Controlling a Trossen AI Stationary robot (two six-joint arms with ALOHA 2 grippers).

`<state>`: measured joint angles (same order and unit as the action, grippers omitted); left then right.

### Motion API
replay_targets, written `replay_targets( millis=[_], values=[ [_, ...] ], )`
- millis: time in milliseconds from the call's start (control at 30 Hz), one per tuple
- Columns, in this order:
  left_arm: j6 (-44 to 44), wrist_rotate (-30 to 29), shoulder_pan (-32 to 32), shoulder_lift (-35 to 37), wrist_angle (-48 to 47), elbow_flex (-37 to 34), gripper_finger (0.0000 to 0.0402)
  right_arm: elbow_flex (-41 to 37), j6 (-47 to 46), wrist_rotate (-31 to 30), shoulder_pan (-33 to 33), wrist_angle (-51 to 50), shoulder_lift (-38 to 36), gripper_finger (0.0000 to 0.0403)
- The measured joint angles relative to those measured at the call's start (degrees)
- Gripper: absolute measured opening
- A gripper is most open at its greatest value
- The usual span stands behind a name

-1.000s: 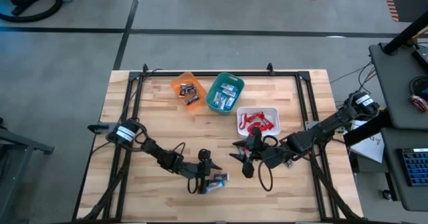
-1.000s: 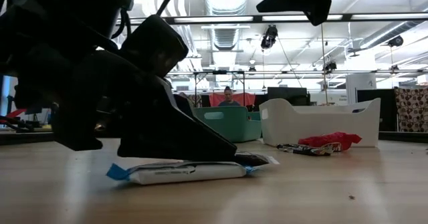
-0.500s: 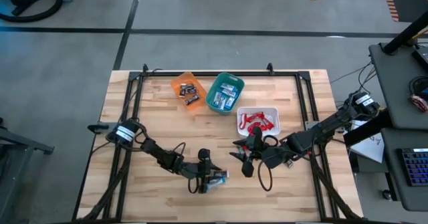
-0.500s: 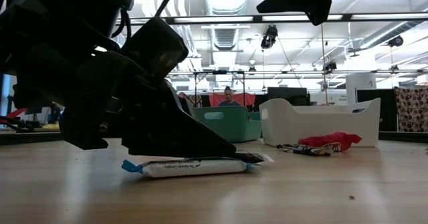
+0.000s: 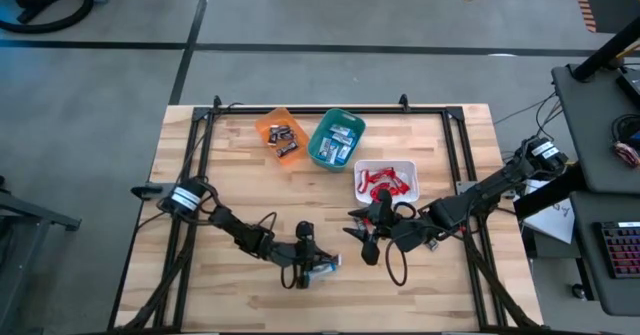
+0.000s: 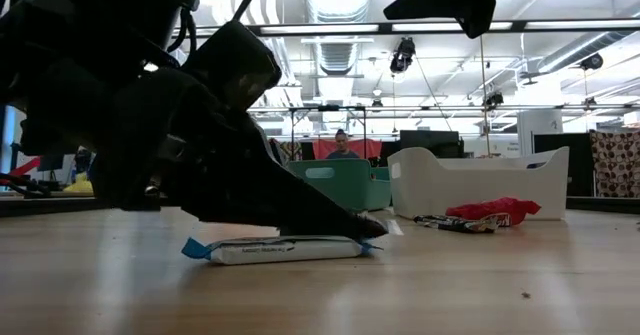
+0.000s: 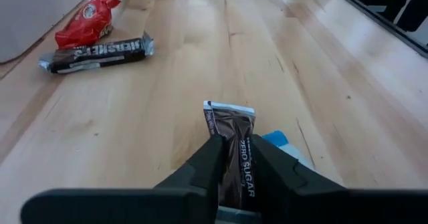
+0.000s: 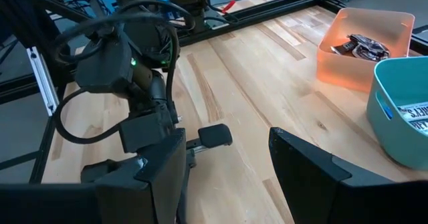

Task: Sort candy
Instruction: Put the bottom left brown chocolate bar into the orange bin

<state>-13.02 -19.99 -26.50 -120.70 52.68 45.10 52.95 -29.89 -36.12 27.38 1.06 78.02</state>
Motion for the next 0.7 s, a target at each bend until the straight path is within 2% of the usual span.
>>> replay_targets(
  millis=[233,400,700],
  values=[
    [0.37,0.00,0.00,1.94,0.41,-0.27,0.0049,0.00,0.01,0.00,0.00,0.00,0.00,0.0205],
    [2.48,-0.04,0.30,6.21,-0.18,-2.30,0.0049,0.00,0.02,0.00,0.00,0.00,0.00,0.0205],
    [6.59,-0.48,5.61,23.73,-0.63,-13.29,0.0049,0.00,0.11,0.02,0.00,-0.11,0.00,0.0205]
  ],
)
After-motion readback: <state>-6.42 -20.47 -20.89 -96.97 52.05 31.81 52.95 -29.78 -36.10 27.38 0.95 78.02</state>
